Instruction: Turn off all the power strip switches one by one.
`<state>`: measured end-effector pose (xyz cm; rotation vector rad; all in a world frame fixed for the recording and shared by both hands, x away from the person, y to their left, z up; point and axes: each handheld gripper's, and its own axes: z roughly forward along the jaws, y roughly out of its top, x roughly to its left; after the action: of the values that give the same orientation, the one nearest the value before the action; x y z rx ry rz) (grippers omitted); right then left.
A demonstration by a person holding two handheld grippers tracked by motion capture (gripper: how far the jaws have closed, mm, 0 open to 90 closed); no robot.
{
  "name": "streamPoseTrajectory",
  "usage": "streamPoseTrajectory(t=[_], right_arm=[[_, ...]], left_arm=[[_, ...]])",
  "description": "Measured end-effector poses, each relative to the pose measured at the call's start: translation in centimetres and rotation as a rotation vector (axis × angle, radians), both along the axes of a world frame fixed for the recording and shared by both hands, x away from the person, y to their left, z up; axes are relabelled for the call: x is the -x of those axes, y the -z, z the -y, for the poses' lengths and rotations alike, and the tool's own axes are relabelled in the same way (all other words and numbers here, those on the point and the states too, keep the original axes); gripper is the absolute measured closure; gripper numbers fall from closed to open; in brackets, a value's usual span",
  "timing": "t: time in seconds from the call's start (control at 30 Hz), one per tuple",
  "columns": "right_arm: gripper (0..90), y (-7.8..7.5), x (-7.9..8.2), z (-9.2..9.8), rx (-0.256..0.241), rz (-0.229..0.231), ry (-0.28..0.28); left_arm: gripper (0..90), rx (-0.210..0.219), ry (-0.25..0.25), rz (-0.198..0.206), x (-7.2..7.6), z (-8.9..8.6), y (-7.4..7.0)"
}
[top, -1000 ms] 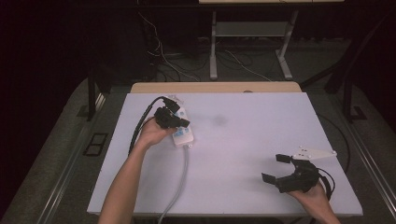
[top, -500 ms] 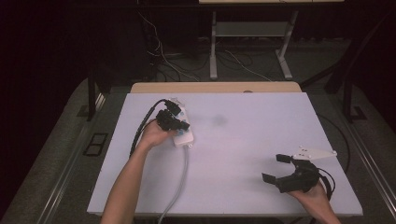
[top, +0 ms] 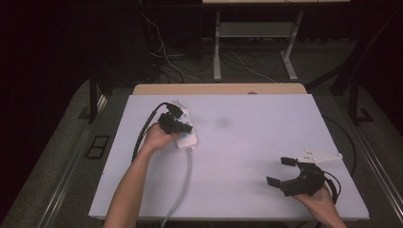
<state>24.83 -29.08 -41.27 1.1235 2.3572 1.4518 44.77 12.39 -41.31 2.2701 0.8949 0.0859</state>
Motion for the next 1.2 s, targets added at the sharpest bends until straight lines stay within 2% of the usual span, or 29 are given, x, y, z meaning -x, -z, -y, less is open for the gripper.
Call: streamPoseTrajectory(t=[0.23, 0.3, 0.47, 0.67, 0.83, 1.03, 1.2], right_arm=[[0.7, 0.00, 0.03, -0.06, 0.005, 0.001, -0.003], [0.7, 0.00, 0.05, -0.09, 0.005, 0.002, -0.003], [0.7, -0.05, 0.06, -0.03, 0.005, 0.004, -0.001], [0.7, -0.10, 0.04, 0.18, -0.001, 0.007, 0.007], [0.7, -0.11, 0.10, 0.15, 0.002, 0.007, 0.008], [0.7, -0.09, 0.01, 0.19, 0.001, 0.009, 0.008], [0.7, -0.10, 0.03, 0.19, 0.001, 0.009, 0.009]], left_arm=[[89.4, 0.007, -0.004, -0.009, -0.03, -0.05, 0.04], [89.4, 0.021, -0.011, -0.014, -0.04, -0.19, 0.17], [89.7, 0.079, -0.027, -0.076, -0.56, -0.90, 0.48], [89.7, 0.049, -0.025, -0.056, -0.37, -0.56, 0.38], [89.6, 0.047, -0.031, -0.054, -0.31, -0.48, 0.34], [89.4, -0.012, -0.005, -0.014, -0.07, 0.06, 0.00], [89.3, -0.011, -0.009, -0.021, -0.04, 0.04, -0.03]])
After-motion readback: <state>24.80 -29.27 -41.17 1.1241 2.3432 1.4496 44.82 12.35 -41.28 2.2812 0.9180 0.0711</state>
